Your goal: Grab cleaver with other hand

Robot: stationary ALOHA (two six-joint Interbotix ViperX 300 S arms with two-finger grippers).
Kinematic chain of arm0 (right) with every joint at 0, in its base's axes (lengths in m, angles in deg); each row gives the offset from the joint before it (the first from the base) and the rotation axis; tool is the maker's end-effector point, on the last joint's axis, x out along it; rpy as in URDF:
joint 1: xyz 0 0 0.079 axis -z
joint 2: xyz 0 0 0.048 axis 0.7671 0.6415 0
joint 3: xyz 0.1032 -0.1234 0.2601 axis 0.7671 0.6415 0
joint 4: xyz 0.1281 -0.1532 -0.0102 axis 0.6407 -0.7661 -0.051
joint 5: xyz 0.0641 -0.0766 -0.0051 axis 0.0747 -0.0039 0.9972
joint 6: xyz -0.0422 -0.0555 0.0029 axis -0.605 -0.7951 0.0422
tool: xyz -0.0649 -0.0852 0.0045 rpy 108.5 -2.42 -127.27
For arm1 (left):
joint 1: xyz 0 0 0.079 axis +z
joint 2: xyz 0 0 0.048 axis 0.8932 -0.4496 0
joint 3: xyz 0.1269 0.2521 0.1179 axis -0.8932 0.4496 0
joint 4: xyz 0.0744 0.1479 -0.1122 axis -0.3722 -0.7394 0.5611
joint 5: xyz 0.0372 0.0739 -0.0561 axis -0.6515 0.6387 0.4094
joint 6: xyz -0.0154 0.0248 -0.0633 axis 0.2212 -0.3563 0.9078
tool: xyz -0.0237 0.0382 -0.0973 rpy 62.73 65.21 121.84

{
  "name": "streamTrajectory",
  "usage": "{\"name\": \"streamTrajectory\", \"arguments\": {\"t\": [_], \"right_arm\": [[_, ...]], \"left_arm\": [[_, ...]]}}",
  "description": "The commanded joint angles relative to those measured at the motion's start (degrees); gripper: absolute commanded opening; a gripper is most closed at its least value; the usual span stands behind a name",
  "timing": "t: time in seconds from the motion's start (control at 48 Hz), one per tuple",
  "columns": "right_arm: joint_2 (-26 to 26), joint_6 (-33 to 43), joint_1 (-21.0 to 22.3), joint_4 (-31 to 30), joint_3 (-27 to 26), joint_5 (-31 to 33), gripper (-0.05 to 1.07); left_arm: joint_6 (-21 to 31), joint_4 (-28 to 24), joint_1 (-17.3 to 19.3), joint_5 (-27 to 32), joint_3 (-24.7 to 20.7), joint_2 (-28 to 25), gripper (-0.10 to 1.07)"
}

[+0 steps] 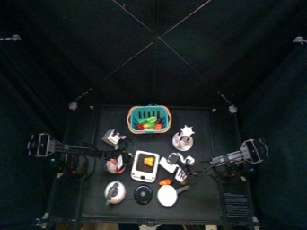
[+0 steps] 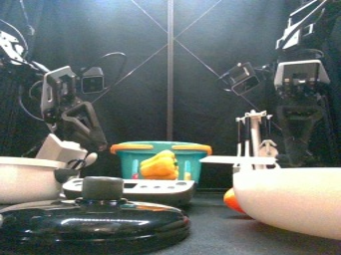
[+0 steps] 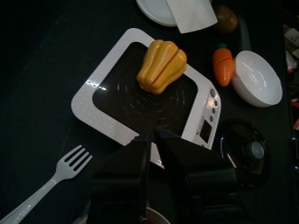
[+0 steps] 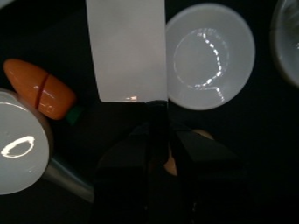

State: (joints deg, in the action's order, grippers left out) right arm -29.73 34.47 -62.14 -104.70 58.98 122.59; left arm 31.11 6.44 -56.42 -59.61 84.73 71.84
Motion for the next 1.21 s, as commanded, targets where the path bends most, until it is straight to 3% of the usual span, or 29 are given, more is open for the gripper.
{"name": "streamTrajectory", "arguments": {"t": [0.0, 0.188, 0.479, 0.771, 1.188], "right_arm": [[-2.0, 0.1, -0.9, -4.2, -1.8, 0.5, 0.38], [-2.1, 0.1, -1.8, -15.4, -2.9, 4.6, 0.38], [-1.0, 0.2, -1.8, -32.0, -5.2, 4.3, 0.39], [1.3, 0.1, -1.5, -35.4, -7.4, 4.5, 0.39], [4.0, -0.2, -1.3, -35.5, -8.8, 4.6, 0.39]], "left_arm": [[0.0, 0.1, 0.1, -0.6, -1.3, 0.4, 0.58], [0.0, 0.1, 0.0, -3.5, -3.0, 1.8, 0.58], [-0.1, 0.1, 0.4, -17.4, -5.5, 1.8, 0.65], [-0.1, 4.7, 3.2, -17.4, -9.4, -4.3, 0.9], [0.5, 8.6, 5.4, -18.2, -13.4, -8.9, 0.91]]}}
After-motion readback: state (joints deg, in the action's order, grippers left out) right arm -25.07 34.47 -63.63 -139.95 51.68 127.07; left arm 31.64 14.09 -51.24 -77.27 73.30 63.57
